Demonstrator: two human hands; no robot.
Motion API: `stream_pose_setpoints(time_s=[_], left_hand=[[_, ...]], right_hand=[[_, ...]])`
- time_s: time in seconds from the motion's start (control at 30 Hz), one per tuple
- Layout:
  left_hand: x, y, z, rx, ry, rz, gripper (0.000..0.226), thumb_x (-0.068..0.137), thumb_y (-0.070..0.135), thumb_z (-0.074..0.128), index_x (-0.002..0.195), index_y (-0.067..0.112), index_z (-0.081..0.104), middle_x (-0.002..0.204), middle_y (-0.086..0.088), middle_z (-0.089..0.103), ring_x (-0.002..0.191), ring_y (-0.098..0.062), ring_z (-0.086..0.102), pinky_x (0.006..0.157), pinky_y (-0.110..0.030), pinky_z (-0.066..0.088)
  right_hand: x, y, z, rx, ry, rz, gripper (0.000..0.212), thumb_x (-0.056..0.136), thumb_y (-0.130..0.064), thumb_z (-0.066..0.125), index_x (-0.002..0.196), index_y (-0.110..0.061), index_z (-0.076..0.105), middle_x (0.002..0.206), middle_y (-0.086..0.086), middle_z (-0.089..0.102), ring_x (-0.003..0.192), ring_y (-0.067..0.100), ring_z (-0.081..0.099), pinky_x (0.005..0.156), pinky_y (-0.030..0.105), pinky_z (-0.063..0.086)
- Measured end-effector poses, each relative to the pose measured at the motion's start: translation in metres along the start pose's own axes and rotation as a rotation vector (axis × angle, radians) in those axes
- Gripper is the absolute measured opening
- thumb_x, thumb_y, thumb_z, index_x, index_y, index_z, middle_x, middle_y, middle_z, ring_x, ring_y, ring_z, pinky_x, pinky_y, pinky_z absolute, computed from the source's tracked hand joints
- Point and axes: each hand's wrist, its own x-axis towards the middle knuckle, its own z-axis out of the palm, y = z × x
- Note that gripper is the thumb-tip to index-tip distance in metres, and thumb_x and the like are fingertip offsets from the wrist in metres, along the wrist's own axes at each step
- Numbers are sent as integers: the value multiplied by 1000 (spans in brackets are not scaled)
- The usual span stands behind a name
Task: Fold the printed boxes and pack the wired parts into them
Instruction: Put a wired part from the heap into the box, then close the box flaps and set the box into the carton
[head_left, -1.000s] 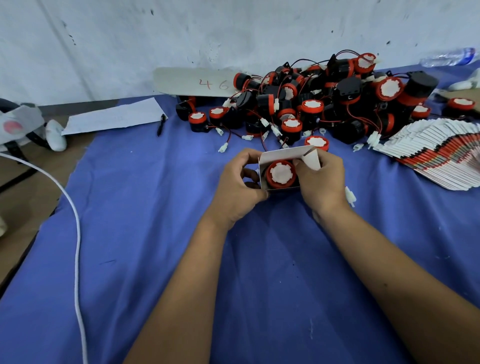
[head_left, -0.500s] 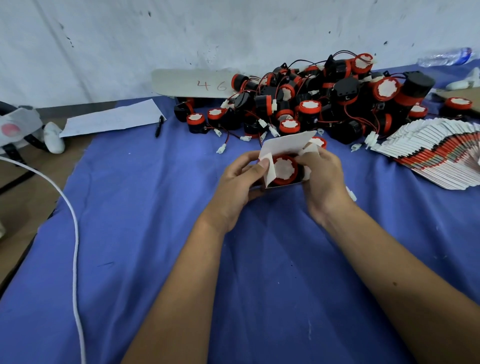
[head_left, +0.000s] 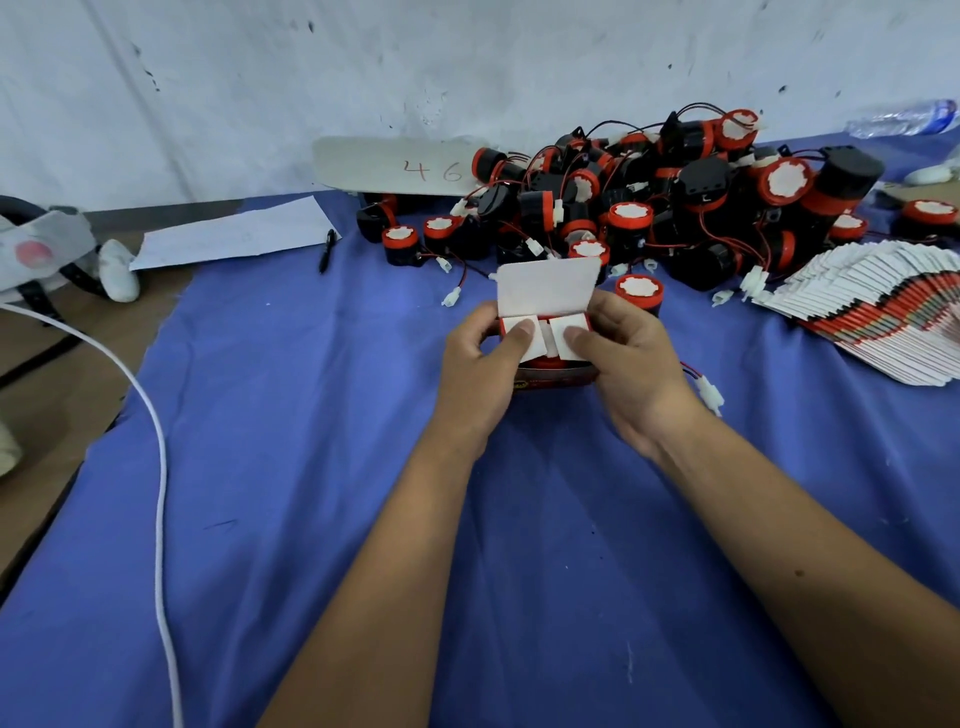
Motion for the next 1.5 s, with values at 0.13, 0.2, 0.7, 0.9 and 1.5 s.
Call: stream_pose_setpoints(time_s=[0.13,0.2,0.7,0.9,1.5], left_hand=[[-2,3,2,48,-20,72,29,102,9,55,111,34,66,98,16,73,91,-1,68,73,-17,55],[-3,4,1,32,-31,54,28,104,11,53,107,37,64,100,11,73,89,-5,69,70,-23,59],[1,9,-17,-65,-85,-196,33,102,28,44,112,30,75,99,2,77,76,-12,74,55,-28,55],[-1,8,-20,-11,-145,-115,33,104,53,47,121,37,70,106,5,74,86,-10,72,54,-27,52],[9,-3,-43,212,-78,225,20,87,11,82,106,9,81,116,-2,75,113,-11,68,98,-45,57]], right_hand=[[-2,-1,-2,6,-60,-61,51,93,15,51,122,-24,67,120,1,74,113,23,70,89,35,57],[-4,-5,-2,5,-100,-79,52,90,13,50,114,-28,72,116,1,74,110,21,70,85,34,57],[-5,3,1,-64,-78,38,15,100,-12,60,105,-19,72,116,11,70,107,34,68,86,47,59],[-3,5,0,-115,-71,82,17,105,-27,55,114,-25,70,112,2,70,103,26,71,79,47,63],[0,0,-11,-805,-107,-359,25,102,-27,60,122,-21,74,117,-5,73,109,7,64,87,20,53]])
